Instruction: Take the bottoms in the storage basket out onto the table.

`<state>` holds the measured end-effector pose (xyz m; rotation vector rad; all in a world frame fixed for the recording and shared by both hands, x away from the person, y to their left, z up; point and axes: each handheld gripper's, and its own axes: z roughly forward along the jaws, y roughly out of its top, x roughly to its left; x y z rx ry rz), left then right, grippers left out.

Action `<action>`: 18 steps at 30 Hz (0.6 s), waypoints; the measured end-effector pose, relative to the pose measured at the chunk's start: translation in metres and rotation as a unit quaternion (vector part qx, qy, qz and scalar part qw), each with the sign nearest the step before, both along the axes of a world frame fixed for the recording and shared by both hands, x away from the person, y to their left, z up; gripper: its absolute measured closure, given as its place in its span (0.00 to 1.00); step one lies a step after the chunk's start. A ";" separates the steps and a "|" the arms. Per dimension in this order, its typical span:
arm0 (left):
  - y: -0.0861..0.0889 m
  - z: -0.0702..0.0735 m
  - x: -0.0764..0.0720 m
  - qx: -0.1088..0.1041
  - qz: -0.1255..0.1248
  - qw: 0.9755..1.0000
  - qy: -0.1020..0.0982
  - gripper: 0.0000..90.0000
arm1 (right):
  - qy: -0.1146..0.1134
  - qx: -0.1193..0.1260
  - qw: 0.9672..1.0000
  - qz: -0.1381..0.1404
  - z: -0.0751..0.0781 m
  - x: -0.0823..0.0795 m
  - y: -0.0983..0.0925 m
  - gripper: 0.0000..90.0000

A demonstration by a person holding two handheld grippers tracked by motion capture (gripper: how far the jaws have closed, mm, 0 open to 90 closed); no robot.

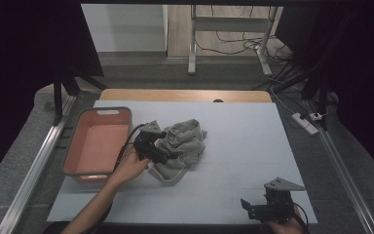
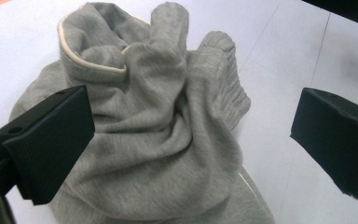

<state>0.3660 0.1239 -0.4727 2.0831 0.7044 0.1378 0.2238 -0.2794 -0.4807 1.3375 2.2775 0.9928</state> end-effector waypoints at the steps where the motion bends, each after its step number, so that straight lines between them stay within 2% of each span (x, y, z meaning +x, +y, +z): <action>1: 0.000 0.000 -0.001 0.001 -0.001 1.000 0.000 0.00 | 0.000 0.000 1.000 0.001 0.000 0.000 0.000 0.00; 6: 0.001 0.003 -0.005 -0.008 -0.003 1.000 0.003 0.00 | -0.001 0.000 1.000 0.003 0.000 0.000 0.000 0.00; 18: 0.004 0.008 -0.018 -0.013 -0.004 1.000 0.003 0.00 | -0.001 0.001 1.000 0.004 0.000 0.000 0.000 0.00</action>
